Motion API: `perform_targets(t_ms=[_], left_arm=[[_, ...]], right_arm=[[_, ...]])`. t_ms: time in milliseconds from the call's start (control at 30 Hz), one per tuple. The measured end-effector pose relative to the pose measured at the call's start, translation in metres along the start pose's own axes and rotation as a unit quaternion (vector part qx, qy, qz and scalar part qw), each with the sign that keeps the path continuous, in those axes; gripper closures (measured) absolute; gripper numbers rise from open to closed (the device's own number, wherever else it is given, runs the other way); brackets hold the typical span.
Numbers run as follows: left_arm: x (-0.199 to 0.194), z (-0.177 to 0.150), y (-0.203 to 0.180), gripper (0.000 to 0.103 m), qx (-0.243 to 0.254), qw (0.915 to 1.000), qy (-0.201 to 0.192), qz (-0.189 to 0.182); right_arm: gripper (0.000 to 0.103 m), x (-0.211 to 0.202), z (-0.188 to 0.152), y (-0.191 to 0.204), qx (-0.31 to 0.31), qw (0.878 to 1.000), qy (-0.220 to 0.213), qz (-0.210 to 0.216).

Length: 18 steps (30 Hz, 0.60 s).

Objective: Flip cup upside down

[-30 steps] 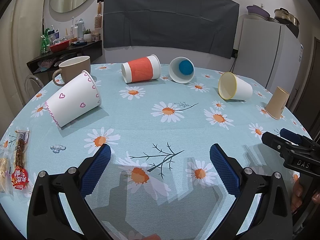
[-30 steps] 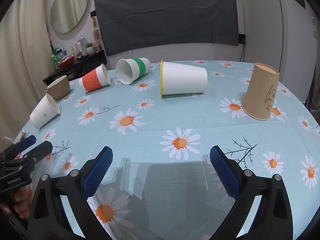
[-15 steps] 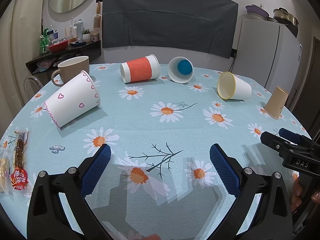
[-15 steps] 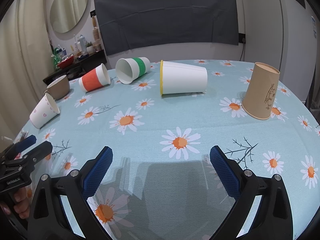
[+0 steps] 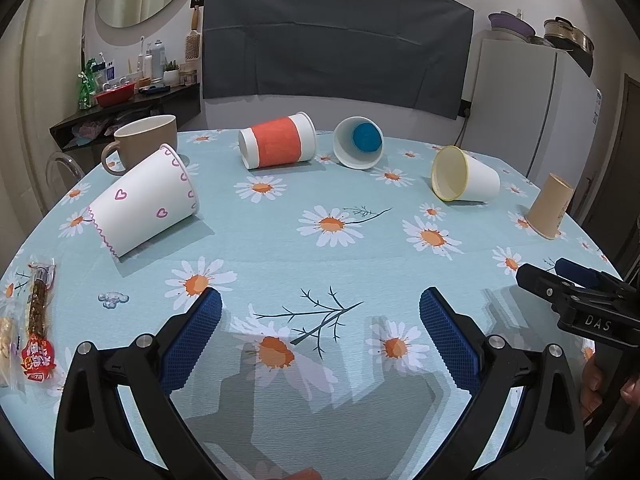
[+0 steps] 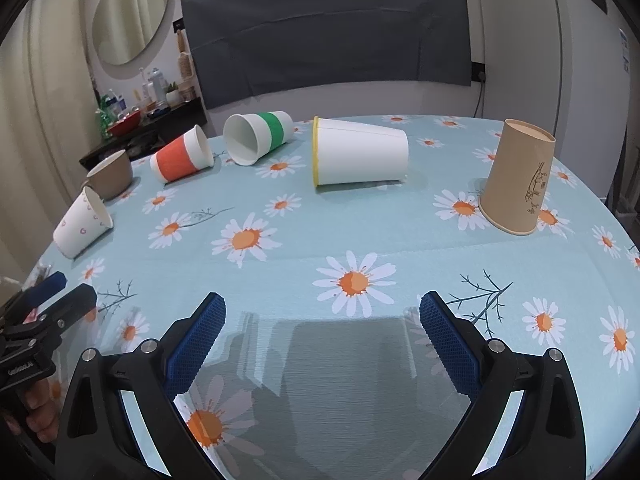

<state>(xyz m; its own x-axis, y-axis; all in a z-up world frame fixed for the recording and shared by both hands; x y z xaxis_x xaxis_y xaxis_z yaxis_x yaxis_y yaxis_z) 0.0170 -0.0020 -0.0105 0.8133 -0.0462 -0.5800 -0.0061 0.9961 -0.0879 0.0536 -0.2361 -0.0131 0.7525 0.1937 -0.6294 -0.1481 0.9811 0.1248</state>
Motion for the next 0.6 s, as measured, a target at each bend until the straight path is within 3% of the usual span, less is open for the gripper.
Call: perform_targets(t_ms=[367,600], left_arm=[[-0.002,0.001,0.000,0.006,-0.001,1.0000,-0.003,-0.006],[-0.002,0.000,-0.001,0.006,0.004,0.9999,-0.006,-0.015]], right_arm=[[0.009,0.014,0.017,0.001,0.009,0.999,0.042,0.002],[0.010,0.033,0.068,0.010,-0.022,0.997,0.026,-0.066]])
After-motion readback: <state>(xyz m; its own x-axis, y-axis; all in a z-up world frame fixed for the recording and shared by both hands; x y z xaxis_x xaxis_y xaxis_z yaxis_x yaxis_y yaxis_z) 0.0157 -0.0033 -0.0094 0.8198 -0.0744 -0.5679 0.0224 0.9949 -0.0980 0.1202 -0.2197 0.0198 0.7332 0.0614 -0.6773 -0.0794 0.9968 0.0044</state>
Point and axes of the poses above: each gripper's, at about its wrist camera, not at the fingertips, and x roughly the way its jaws point, y to its left, z to its top, the point moved 2 cm from there along x, roughly the way its jaws point
